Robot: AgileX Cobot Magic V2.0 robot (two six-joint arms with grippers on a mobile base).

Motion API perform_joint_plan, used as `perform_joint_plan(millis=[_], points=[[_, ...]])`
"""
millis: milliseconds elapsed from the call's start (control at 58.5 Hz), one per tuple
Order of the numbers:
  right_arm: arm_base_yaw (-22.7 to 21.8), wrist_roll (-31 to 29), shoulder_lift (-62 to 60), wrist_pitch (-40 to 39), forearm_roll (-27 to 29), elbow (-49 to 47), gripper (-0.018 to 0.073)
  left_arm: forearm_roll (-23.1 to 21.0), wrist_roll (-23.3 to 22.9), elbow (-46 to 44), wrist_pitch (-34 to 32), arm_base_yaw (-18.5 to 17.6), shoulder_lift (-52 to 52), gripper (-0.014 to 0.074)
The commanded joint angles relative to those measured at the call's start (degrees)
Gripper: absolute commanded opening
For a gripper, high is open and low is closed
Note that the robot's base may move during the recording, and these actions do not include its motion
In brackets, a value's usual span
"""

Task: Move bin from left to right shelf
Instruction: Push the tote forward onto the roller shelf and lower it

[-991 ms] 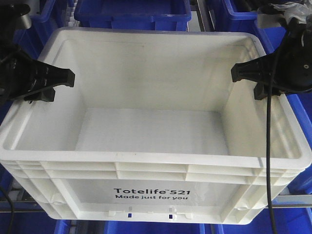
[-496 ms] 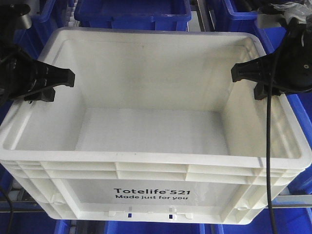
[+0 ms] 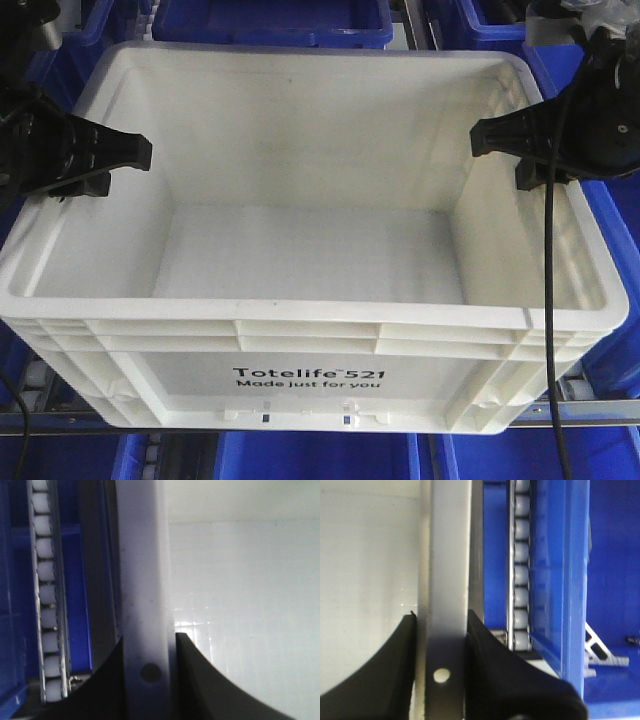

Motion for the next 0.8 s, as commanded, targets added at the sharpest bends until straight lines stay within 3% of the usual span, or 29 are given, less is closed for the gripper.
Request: perform_joint_plan(millis=[0, 120, 393, 564, 786], points=[[0.1, -1.1, -1.9, -9.3, -4.0, -1.9, 0.0013, 1.8, 0.4, -2.1, -8.0, -0.5, -1.5, -0.0006], [0.1, -0.7, -1.3, -10.6, -4.1, -1.9, 0.0013, 2.1, 0.3, -2.1, -7.7, -0.5, 0.6, -0.0006], [0.0, 6.5, 1.8, -11.9, -5.7, -1.9, 0.0013, 2.3, 0.2, -2.1, -9.8, -0.5, 4.5, -0.0006], [0.0, 8.0, 2.2, -19.2, -7.4, 0.7, 0.0013, 2.9, -1.1, -2.1, -15.5, -0.5, 5.0, -0.0006], [-0.5, 17.2, 2.2, -27.0, -13.5, 5.5, 0.0013, 3.9, -4.2, -2.1, -20.7, -0.5, 6.4, -0.0006]])
